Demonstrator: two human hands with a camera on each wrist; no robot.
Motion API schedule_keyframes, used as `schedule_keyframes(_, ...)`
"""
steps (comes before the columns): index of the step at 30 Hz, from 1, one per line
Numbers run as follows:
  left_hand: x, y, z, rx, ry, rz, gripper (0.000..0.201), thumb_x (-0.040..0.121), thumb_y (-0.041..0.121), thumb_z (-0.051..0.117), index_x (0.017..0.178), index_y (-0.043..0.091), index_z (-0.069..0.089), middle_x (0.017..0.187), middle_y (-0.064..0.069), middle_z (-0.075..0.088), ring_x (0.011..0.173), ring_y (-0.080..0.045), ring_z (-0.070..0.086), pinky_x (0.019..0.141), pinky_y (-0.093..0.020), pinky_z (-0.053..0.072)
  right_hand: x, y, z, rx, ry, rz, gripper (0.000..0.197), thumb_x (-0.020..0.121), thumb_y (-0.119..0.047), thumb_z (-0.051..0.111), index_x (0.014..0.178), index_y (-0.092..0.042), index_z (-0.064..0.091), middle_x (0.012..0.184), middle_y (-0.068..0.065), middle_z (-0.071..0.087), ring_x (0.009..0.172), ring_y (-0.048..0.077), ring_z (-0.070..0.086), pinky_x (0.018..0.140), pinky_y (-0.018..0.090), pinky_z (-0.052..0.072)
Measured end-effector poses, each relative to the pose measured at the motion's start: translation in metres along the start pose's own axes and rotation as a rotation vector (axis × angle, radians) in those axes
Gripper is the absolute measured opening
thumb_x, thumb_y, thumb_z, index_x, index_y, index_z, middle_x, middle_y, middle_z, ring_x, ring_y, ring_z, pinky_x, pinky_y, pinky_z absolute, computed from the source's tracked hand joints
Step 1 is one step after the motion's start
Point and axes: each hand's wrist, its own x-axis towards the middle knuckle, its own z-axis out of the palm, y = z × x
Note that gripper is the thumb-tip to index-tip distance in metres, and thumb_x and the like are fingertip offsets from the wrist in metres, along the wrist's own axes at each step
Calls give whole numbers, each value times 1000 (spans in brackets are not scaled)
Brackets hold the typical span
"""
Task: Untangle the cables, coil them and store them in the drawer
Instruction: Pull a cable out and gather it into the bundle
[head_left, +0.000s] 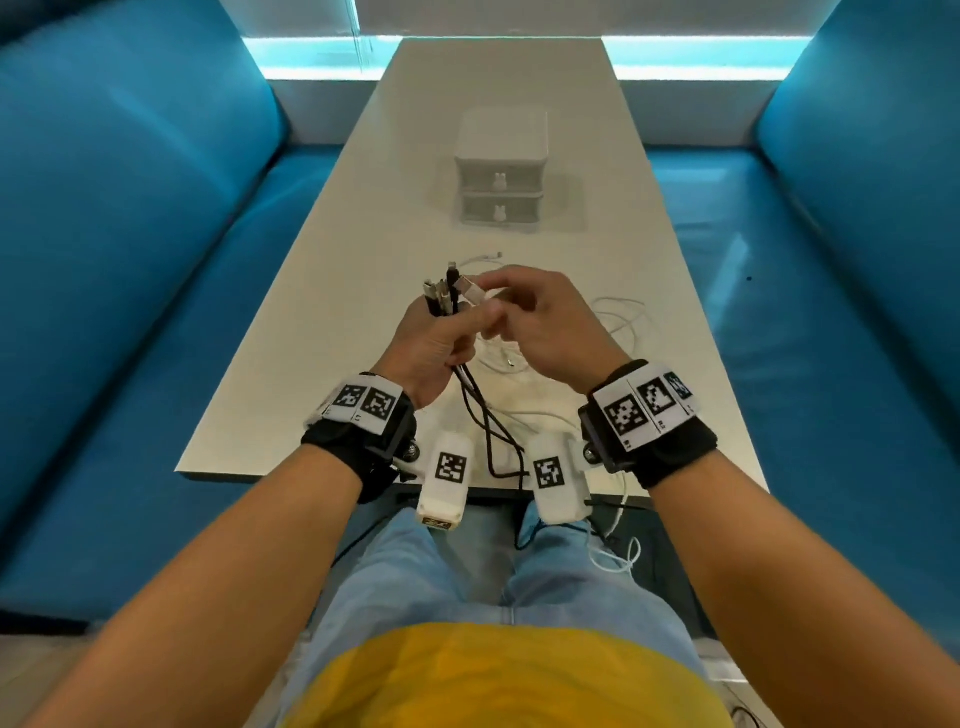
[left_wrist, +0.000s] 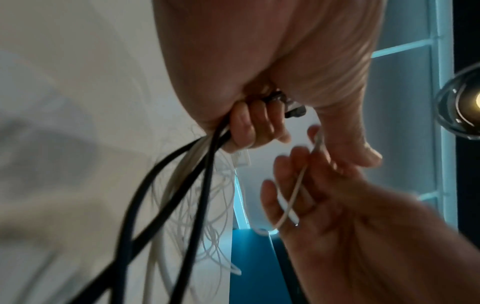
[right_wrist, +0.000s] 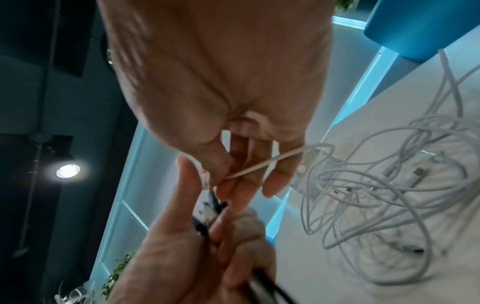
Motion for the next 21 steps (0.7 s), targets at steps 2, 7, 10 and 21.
schedule_keyframes(2,-3,-1,14,1,3,22,22,79,17,69,100,13,61,69,1,47,50,-5,36,42,-18,22,0,1,-1,59,48,19,22,88,6,52,98,-11,61,77,0,66,66,12,62,63,23,52)
schedule_keyframes(7,-2,-2,34,3,72,-20,27,94,26,58,69,20,55,48,11,43,44,-6,34,41,-19,23,-7,3,-8,204,130,134,19,92,-5,56,94,-14,39,67,8,60,53,18,57,50,25,47)
schedule_keyframes(10,-1,0,42,-3,118,-52,36,95,30,55,61,19,50,45,7,40,43,-9,34,42,-21,23,-8,3,-14,141,95,165,23,91,-14,59,96,-15,37,69,12,60,50,18,56,49,26,46)
schedule_keyframes(21,14,25,57,-111,266,-40,31,89,9,54,60,16,44,48,2,34,40,-10,31,41,-24,24,-9,21,-29,-87,35,77,19,94,-27,58,83,-12,54,56,-5,58,58,14,59,64,31,48)
